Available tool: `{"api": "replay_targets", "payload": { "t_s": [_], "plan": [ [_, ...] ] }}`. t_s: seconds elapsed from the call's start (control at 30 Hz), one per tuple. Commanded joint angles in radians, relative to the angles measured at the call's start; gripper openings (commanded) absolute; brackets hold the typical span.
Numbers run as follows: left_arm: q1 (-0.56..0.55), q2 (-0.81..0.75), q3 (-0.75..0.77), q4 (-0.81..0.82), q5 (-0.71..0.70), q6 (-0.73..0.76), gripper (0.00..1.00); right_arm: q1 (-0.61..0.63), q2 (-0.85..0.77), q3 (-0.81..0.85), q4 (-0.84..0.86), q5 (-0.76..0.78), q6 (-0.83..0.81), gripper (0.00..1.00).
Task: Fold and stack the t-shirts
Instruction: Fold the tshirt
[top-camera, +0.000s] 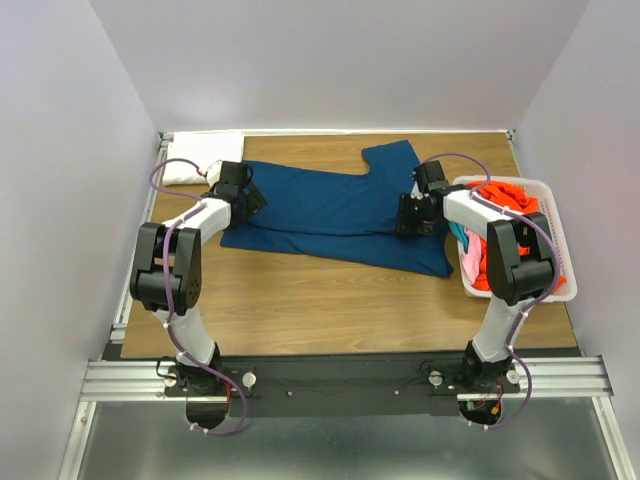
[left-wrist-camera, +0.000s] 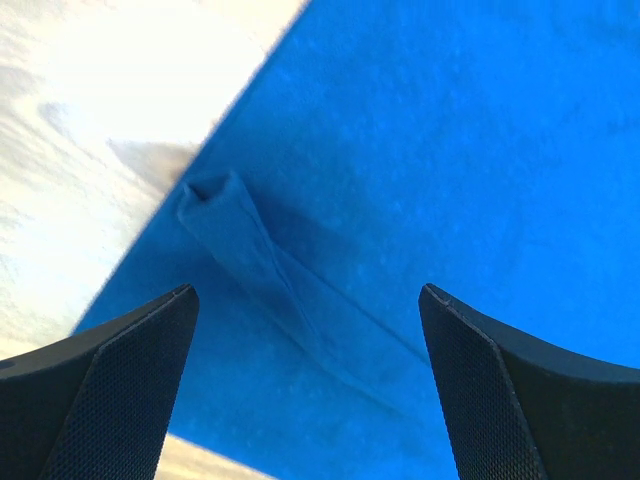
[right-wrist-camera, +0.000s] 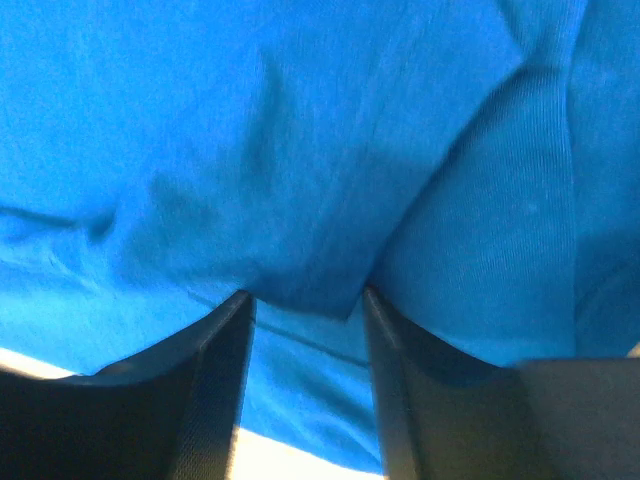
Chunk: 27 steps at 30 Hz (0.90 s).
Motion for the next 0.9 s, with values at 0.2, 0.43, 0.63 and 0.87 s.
{"api": "replay_targets", "payload": {
  "t_s": [0.2,0.43,0.63,0.87],
  "plan": [
    [0.018,0.072,0.075,0.036,-0.025,0.012,0.98,0.005,0.039,0.084,0.039,0.067,-0.002,0.27],
    [0.025,0.101,0.119,0.035,-0.037,0.006,0.98,0.005,0.082,0.182,0.048,0.076,-0.031,0.01],
    [0.033,0.13,0.161,0.032,-0.042,0.005,0.98,0.005,0.165,0.297,0.048,0.036,-0.059,0.01],
    [0.039,0.135,0.211,0.015,-0.044,0.003,0.98,0.005,0.265,0.444,0.039,0.079,-0.087,0.27]
  ]
}}
